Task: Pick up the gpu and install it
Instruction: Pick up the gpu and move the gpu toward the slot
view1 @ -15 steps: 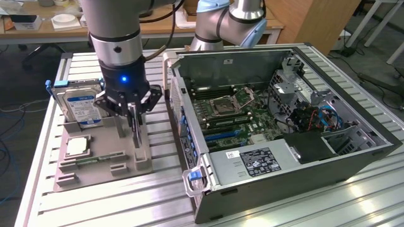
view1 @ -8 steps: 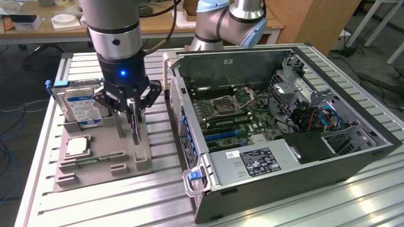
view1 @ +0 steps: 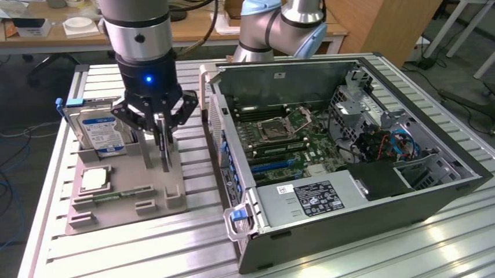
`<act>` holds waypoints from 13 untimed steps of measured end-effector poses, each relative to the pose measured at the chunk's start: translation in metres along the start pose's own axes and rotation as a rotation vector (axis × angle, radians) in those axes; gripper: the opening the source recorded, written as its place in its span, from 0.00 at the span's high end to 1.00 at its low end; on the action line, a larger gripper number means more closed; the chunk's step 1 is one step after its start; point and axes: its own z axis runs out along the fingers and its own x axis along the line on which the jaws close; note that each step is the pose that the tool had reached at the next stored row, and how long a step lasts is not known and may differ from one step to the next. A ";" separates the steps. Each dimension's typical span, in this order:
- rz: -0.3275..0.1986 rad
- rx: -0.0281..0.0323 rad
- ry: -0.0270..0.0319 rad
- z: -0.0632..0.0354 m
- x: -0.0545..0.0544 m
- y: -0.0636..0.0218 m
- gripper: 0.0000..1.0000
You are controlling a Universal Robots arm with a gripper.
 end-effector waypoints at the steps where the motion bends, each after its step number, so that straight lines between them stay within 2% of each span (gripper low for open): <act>1: 0.000 0.0000 0.0001 -0.0021 0.000 0.0000 0.73; 13: 0.000 0.0000 -0.0001 -0.0314 -0.001 -0.0003 0.73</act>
